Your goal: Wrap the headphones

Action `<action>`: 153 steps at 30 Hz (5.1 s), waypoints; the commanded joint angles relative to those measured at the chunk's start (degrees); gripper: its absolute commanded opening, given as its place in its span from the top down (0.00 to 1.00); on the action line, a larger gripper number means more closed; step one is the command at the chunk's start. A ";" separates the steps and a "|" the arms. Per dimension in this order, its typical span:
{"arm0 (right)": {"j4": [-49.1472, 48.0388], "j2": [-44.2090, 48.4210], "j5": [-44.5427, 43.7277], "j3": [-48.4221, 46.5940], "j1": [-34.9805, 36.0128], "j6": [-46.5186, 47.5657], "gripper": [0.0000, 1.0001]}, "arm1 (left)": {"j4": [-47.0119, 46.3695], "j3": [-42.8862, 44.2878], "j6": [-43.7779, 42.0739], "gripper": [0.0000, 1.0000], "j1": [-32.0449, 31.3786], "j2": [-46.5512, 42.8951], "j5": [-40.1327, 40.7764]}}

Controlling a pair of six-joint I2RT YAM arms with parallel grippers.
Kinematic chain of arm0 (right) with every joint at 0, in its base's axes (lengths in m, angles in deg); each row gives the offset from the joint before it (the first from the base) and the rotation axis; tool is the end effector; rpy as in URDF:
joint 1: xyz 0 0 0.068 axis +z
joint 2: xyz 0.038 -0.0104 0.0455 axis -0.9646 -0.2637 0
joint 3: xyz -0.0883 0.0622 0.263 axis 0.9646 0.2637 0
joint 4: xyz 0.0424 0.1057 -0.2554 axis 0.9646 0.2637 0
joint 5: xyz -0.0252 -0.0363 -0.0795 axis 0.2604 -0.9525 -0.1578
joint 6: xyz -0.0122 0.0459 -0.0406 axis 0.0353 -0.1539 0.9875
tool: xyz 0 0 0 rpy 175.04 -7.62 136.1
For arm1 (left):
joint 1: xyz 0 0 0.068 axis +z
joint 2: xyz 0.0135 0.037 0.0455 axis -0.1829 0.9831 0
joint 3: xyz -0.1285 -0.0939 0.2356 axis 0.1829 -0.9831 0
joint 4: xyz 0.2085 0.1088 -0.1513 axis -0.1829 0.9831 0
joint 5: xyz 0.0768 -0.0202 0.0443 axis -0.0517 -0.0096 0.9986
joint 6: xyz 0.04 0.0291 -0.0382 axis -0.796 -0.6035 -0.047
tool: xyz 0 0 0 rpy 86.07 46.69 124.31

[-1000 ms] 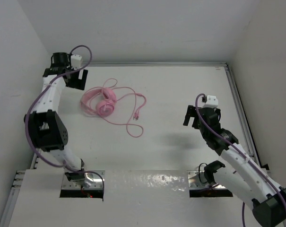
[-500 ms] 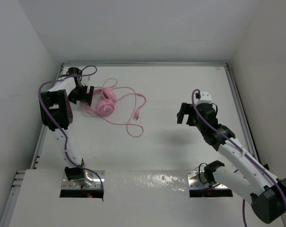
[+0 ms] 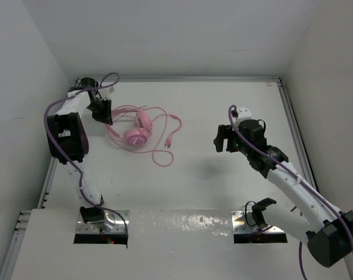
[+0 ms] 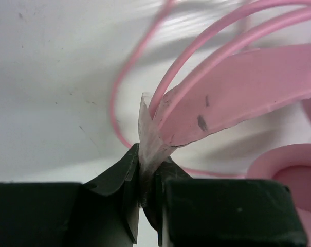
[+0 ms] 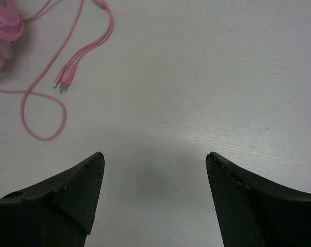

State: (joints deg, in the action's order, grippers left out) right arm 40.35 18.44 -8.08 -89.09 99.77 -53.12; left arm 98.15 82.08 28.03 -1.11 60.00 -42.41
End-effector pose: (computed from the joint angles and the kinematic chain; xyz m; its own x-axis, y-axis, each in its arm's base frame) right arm 0.2125 0.0924 0.2630 -0.5636 0.1571 -0.8110 -0.1083 0.9592 0.2610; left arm 0.4485 0.0613 0.1853 -0.9271 0.1241 -0.3536 0.1930 0.9669 -0.1667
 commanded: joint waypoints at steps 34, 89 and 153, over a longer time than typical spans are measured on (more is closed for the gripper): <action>-28.70 -46.88 5.25 -35.62 9.74 -12.54 0.12 | -5.54 18.65 39.92 1.00 0.15 -31.73 -16.63; 9.82 -51.15 -10.65 -82.22 41.92 37.10 1.00 | -36.47 -5.76 5.50 1.00 -0.02 -23.11 18.65; -22.46 -70.03 5.68 -52.85 22.13 2.48 1.00 | -11.59 31.14 43.97 1.00 6.03 -22.94 -16.18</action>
State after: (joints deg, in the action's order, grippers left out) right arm 18.08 -52.09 -1.37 -136.58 116.88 -52.97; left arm 92.82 112.81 65.69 4.51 39.43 -59.59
